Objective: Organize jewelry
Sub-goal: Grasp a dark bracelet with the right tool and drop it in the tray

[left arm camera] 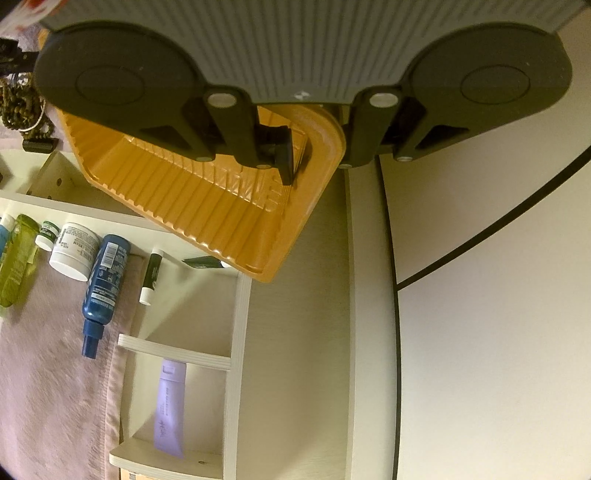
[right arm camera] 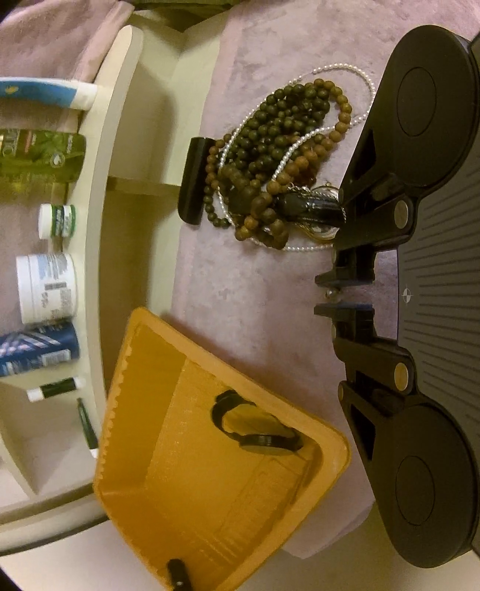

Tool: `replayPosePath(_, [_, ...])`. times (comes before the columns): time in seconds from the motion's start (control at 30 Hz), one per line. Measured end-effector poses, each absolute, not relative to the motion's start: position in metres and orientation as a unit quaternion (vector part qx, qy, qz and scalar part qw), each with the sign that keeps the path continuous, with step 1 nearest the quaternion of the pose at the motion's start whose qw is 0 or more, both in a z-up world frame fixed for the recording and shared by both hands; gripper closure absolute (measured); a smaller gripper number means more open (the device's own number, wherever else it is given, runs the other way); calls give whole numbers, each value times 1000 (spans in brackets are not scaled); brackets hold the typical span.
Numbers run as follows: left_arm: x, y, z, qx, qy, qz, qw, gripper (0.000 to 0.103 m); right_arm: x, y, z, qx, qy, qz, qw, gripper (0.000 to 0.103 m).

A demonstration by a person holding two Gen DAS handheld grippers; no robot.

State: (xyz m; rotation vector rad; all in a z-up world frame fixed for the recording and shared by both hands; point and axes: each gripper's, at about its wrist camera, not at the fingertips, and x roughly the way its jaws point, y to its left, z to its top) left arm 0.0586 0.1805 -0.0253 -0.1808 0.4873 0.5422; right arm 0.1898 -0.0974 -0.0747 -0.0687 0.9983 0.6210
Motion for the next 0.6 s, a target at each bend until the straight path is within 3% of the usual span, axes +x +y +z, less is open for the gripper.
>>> replayPosePath(0.33, [58, 181, -25, -90, 238, 265, 930, 93, 198, -101, -20, 53, 407, 340, 846, 94])
replayPosePath(0.6, [58, 181, -25, -92, 238, 264, 930, 93, 195, -61, -25, 41, 442, 417, 793, 94])
